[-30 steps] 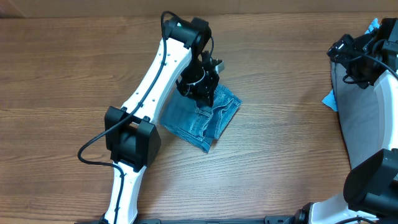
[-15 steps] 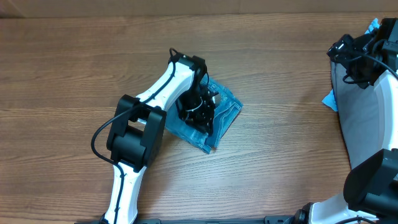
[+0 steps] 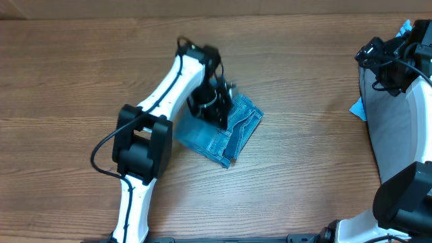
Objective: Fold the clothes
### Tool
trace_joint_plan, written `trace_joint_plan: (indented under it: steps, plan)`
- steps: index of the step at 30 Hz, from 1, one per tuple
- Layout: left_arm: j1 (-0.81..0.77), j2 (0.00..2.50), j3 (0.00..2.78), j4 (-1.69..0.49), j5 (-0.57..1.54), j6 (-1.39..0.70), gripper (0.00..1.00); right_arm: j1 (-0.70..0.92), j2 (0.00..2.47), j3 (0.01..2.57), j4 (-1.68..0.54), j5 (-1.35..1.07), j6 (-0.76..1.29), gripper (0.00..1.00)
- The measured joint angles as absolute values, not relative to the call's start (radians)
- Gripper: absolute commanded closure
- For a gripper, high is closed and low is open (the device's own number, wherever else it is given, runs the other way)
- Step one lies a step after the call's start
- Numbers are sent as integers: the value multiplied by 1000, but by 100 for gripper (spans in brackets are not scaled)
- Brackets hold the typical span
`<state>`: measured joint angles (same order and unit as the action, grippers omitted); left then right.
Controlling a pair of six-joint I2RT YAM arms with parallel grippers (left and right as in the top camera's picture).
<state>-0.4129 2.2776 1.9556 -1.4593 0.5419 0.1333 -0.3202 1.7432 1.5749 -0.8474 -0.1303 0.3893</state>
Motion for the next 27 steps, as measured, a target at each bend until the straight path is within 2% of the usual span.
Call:
trace_joint_plan:
  steps: [1,2,3,8,13,20,27]
  plan:
    - [-406,2278,2000,-1459,533,134,41,-320,1743,1575,-847,-130,389,0]
    - [-397,2278,2041,-1460,525,136,5,-320,1743,1575,-847,-130,389,0]
    - [-387,2278,2075,-1453,519,136,0,-320,1743,1575,-847,-130,389,0]
    - [-326,2278,2147,-1431,488,138,0,-320,1743,1575,-847,-130,389,0]
    - [-192,2278,2146,-1402,444,147,0,-320,1743,1575,-848,-130,389,0]
    - [-10,2278,2021,-1314,545,214,0,-320,1743,1575,-847,-130,389,0]
    - [-23,2278,1813,-1239,667,257,0,-320,1743,1575,-847,-130,389,0]
